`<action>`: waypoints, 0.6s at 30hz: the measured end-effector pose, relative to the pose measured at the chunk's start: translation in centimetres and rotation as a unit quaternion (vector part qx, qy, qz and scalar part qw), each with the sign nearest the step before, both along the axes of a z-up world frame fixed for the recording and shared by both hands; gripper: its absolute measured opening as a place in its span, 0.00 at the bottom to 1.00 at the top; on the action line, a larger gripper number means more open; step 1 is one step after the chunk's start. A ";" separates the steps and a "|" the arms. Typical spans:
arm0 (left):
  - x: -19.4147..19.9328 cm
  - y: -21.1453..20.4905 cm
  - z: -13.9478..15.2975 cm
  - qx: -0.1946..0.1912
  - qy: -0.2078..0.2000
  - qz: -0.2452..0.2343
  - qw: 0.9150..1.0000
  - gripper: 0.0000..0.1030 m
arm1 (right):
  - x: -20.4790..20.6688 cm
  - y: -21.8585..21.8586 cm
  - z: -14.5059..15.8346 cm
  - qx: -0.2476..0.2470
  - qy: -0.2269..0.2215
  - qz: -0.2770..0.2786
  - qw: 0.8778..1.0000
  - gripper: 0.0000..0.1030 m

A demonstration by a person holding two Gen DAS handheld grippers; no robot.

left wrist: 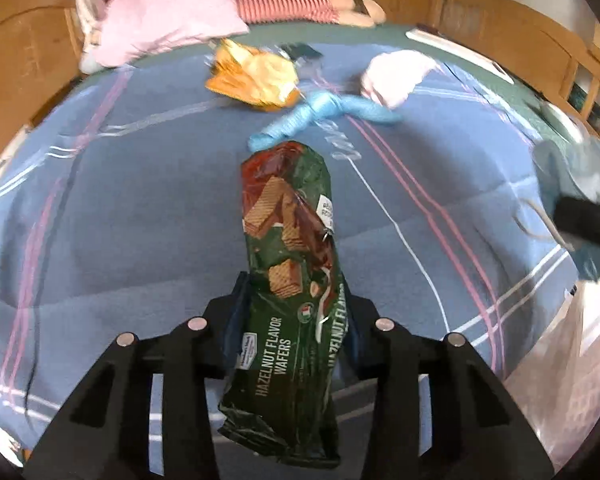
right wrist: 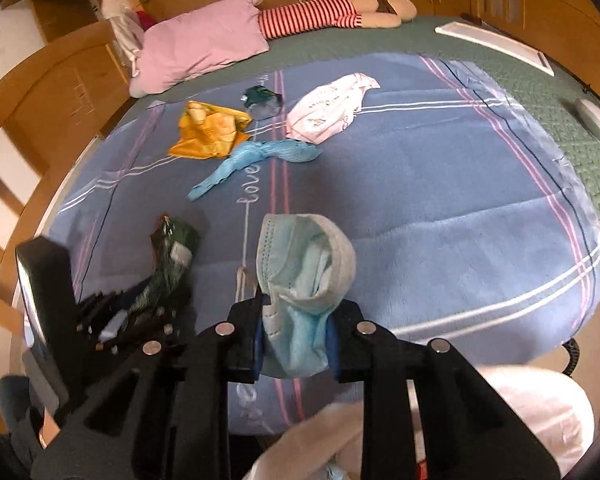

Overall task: Collect trash
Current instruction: 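Grasp the blue face mask with the right gripper while the left gripper lifts the wafers package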

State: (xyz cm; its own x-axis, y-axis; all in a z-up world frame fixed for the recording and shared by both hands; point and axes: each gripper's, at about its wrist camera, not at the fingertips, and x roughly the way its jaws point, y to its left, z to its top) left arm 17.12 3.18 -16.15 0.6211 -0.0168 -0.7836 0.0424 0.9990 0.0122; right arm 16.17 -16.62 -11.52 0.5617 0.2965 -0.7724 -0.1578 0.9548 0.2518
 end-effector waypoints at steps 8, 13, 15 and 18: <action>-3.1 4.7 3.4 -0.077 -0.082 0.101 0.988 0.40 | -1.6 -0.2 2.6 -0.008 -0.024 -0.003 1.000 0.24; -3.5 6.1 3.4 -0.108 -0.074 0.123 0.984 0.40 | -2.2 0.3 2.9 -0.011 -0.024 -0.002 1.000 0.24; -3.4 6.1 3.3 -0.108 -0.069 0.122 0.984 0.40 | -2.3 0.6 2.9 -0.010 -0.021 -0.001 1.000 0.24; -3.3 5.9 3.2 -0.107 -0.066 0.118 0.985 0.40 | -2.4 1.2 3.1 -0.011 -0.021 0.003 1.000 0.24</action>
